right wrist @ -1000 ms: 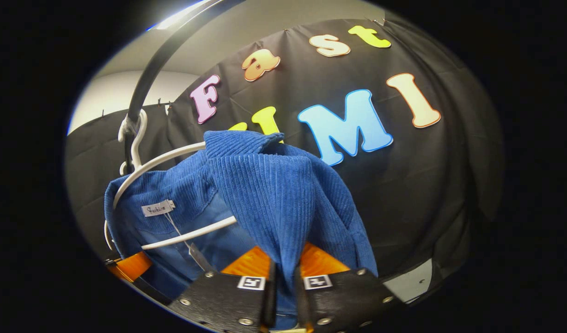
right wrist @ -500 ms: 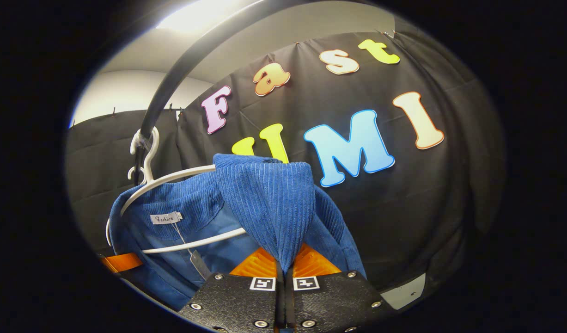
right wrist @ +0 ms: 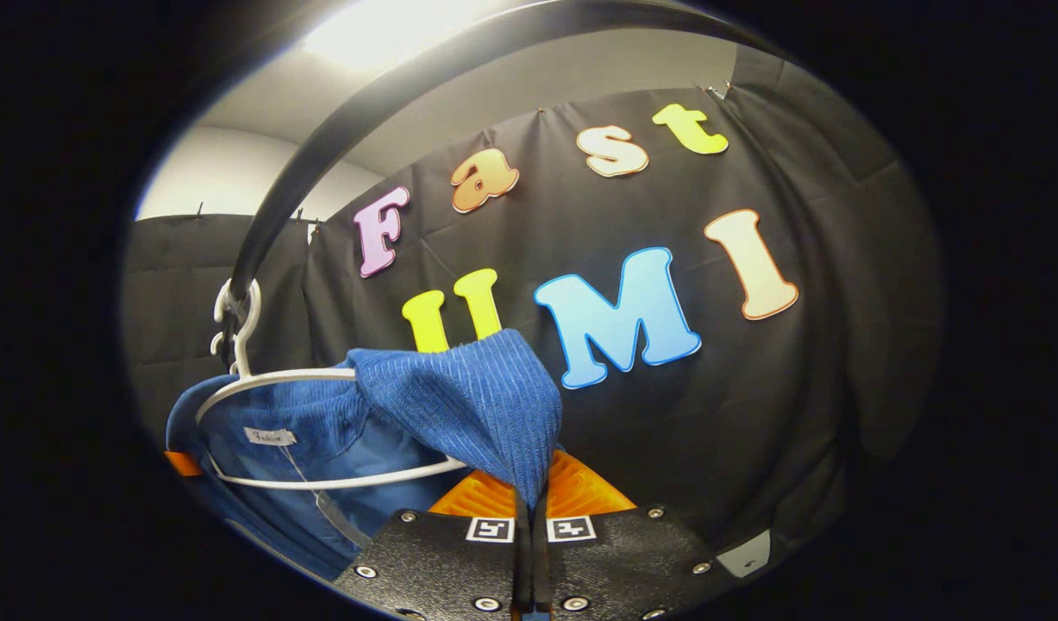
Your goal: Grasp the clothes on the hanger with both hands and then place them into the laundry hamper below.
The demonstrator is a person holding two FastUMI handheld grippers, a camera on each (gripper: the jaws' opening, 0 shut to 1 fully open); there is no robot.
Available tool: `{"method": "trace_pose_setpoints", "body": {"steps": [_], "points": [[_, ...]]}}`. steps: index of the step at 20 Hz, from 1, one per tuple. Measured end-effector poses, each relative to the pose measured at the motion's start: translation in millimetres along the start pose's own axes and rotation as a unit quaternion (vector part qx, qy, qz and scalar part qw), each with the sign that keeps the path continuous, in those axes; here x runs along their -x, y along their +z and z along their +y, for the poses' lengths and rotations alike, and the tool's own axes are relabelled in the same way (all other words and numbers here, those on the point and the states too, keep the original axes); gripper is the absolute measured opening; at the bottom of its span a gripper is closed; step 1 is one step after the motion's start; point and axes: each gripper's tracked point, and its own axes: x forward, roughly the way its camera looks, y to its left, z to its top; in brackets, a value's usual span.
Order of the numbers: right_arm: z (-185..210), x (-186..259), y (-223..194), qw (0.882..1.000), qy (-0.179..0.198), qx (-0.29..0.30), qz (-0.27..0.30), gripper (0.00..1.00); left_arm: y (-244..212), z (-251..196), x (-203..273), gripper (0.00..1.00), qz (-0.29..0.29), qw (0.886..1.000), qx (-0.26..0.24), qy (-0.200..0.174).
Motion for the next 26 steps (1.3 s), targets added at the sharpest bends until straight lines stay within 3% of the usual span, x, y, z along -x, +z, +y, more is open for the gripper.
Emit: {"method": "trace_pose_setpoints", "body": {"steps": [5, 16, 26], "points": [[-12, -11, 24, 0.999, -0.017, -0.010, -0.036, 0.00, 25, 20, -5, 0.03, -0.014, 0.999, -0.049, 0.012], [-16, -36, 38, 0.995, -0.038, 0.009, -0.093, 0.00, 51, 43, -32, 0.02, -0.029, 0.995, -0.091, 0.002], [-13, -43, 31, 0.994, -0.030, 0.039, -0.101, 0.00, 47, 59, -65, 0.02, -0.005, 0.988, -0.142, -0.054]]}}
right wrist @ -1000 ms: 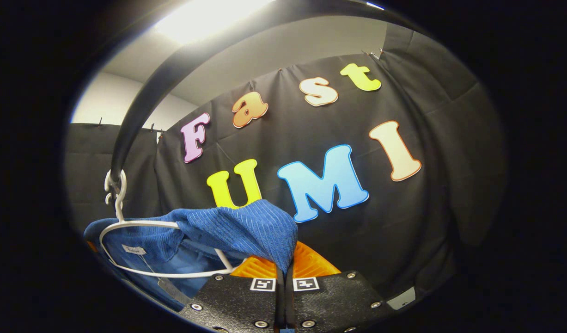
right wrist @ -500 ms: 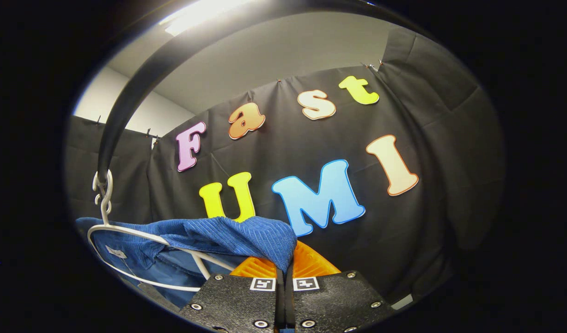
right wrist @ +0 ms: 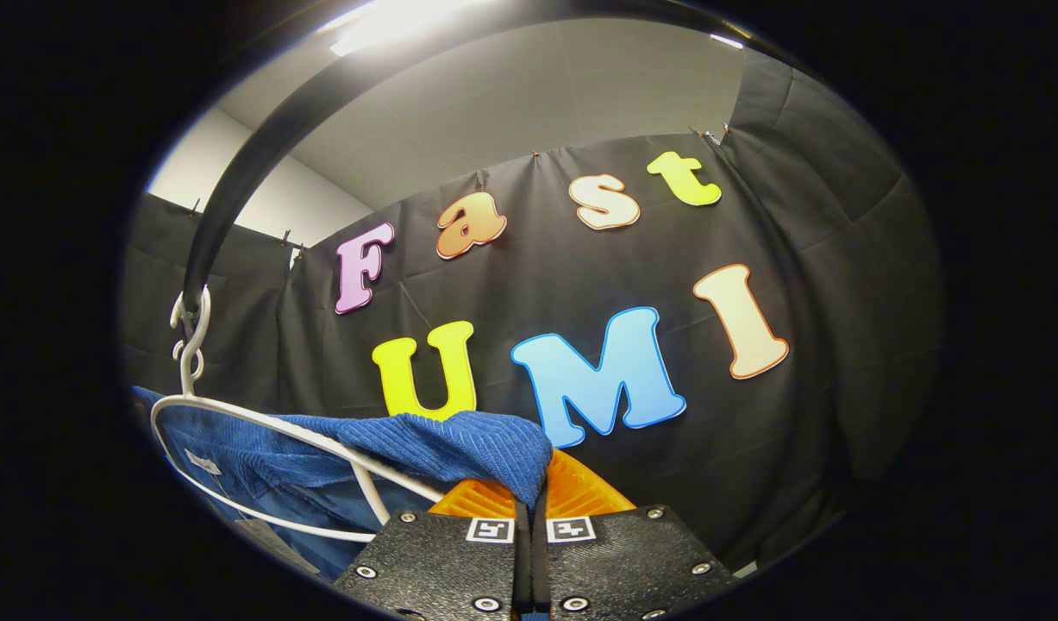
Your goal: Grasp the clothes on the hanger with both hands and then place them into the laundry hamper below.
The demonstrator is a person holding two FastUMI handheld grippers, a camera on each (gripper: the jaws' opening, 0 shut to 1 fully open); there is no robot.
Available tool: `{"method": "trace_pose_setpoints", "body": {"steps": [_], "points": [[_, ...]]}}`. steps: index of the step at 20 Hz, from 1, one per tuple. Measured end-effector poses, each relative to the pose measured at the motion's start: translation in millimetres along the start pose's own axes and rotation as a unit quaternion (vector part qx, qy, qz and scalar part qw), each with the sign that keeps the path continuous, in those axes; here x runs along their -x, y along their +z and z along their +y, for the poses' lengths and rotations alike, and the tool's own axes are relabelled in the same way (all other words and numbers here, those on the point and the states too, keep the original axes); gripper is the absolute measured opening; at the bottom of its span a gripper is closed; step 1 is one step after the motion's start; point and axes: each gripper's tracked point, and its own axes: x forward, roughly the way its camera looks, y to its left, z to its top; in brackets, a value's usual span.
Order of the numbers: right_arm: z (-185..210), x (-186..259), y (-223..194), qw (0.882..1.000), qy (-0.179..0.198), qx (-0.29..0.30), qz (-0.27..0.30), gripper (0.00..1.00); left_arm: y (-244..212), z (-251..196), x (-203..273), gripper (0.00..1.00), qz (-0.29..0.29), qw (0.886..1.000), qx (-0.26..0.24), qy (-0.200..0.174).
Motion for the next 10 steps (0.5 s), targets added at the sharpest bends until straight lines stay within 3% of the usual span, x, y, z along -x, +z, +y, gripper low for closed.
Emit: {"method": "trace_pose_setpoints", "body": {"steps": [10], "points": [[-5, -2, -16, 0.999, -0.005, 0.044, 0.011, 0.00, -33, -4, -21, 0.03, 0.035, 0.998, 0.024, -0.035]]}}
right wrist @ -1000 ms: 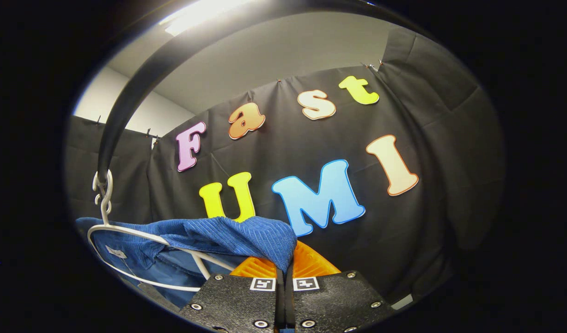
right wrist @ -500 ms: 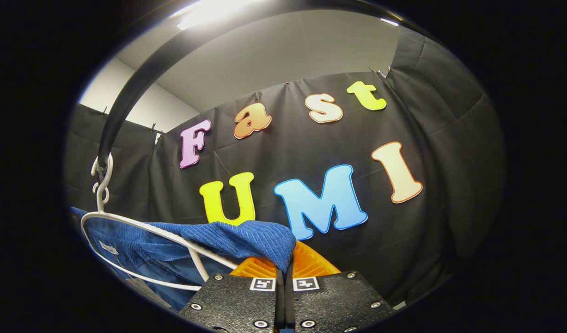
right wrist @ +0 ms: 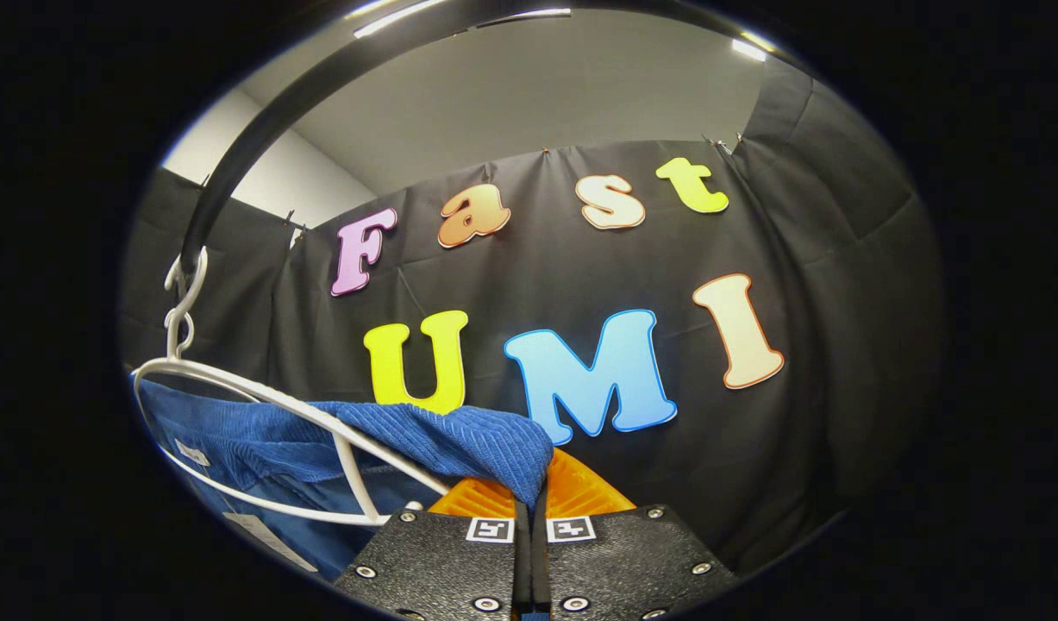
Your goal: Grasp the clothes on the hanger with both hands and then place them into the laundry hamper below.
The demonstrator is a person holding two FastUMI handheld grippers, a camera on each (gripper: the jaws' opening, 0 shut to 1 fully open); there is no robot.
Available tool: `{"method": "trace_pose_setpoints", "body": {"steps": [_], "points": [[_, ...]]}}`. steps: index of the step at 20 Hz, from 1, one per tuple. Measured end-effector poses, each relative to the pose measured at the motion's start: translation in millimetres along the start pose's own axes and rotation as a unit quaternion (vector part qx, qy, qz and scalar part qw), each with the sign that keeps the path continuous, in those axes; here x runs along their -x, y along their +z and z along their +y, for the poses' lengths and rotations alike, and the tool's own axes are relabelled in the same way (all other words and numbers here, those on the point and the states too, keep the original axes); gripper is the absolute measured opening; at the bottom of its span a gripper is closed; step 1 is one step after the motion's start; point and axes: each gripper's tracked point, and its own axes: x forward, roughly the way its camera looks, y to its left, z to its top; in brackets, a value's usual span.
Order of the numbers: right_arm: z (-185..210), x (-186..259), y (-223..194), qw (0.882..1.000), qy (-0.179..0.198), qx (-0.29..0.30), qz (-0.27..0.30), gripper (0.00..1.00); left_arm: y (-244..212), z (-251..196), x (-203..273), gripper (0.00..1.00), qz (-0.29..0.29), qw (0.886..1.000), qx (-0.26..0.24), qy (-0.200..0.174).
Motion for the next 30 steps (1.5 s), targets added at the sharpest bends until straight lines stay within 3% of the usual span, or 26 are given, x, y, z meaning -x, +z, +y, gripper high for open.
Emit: {"method": "trace_pose_setpoints", "body": {"steps": [7, 21, 30], "points": [[-1, -1, -24, 1.000, 0.006, 0.009, 0.022, 0.00, -35, -1, -11, 0.03, 0.033, 0.999, 0.040, -0.007], [-4, 16, -60, 0.998, 0.008, 0.016, 0.063, 0.00, -84, -10, 6, 0.02, 0.076, 0.995, 0.071, 0.007], [-9, 71, -69, 0.996, -0.002, 0.030, 0.088, 0.00, -108, -11, 40, 0.02, 0.080, 0.992, 0.094, 0.008]]}}
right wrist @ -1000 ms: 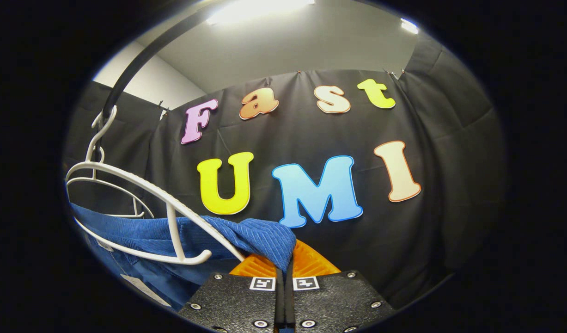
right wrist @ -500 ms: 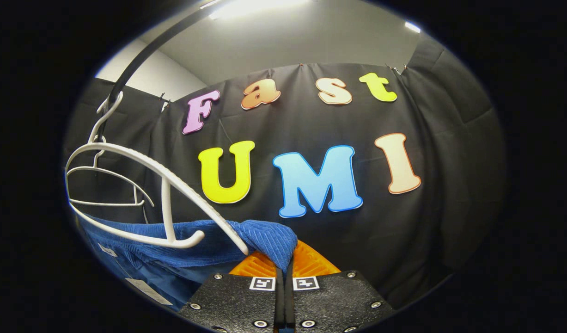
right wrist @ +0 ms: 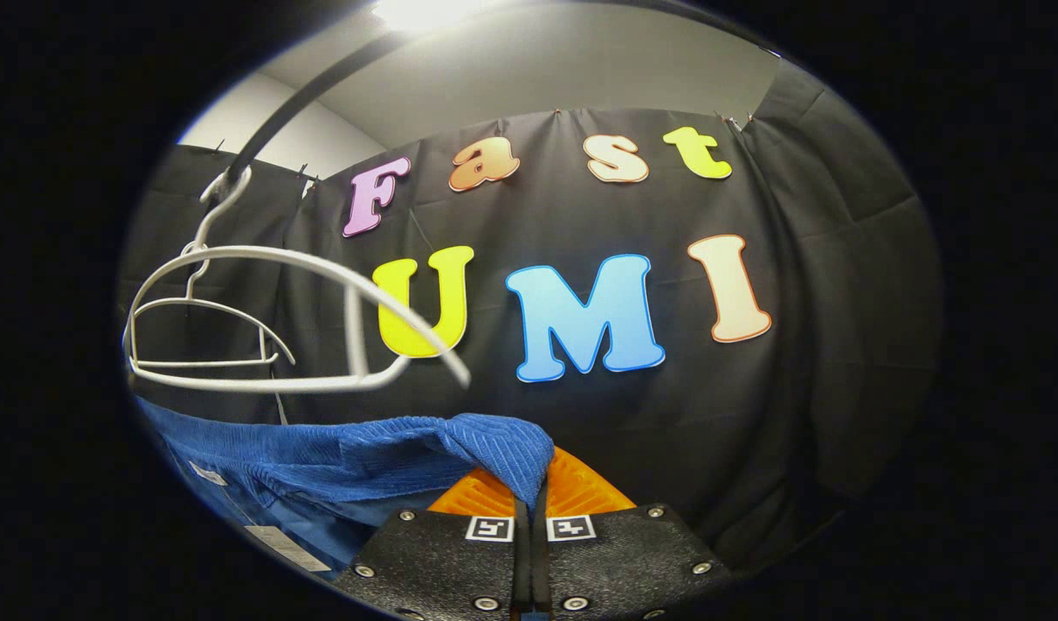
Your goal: Grasp the clothes on the hanger with both hands and then place them into the laundry hamper below.
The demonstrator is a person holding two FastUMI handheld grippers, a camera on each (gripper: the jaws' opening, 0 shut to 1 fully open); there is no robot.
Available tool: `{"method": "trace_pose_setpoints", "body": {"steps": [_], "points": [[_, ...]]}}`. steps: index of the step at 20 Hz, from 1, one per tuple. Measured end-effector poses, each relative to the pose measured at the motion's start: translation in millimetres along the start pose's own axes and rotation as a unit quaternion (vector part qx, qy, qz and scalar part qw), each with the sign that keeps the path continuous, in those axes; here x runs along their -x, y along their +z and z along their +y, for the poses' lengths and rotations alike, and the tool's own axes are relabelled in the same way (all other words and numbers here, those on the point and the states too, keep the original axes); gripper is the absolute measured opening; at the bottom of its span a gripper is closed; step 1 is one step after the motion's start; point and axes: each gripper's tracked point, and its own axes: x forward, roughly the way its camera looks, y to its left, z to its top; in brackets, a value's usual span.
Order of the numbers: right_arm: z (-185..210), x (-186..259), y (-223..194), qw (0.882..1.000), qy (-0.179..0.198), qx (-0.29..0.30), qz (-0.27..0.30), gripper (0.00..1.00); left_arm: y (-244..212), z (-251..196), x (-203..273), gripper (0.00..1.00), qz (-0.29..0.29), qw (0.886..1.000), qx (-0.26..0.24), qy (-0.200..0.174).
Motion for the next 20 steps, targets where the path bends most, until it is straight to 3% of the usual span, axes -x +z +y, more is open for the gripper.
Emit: {"method": "trace_pose_setpoints", "body": {"steps": [6, 14, 20], "points": [[6, 69, -2, 0.998, -0.035, 0.041, 0.025, 0.00, -17, 23, 38, 0.03, 0.002, 0.999, -0.007, -0.035], [40, 184, 49, 0.992, -0.099, 0.081, 0.001, 0.00, 6, 37, 85, 0.03, -0.042, 0.991, -0.009, -0.128], [86, 236, 73, 0.992, -0.101, 0.081, -0.011, 0.00, 23, 19, 103, 0.02, -0.054, 0.978, -0.028, -0.200]]}}
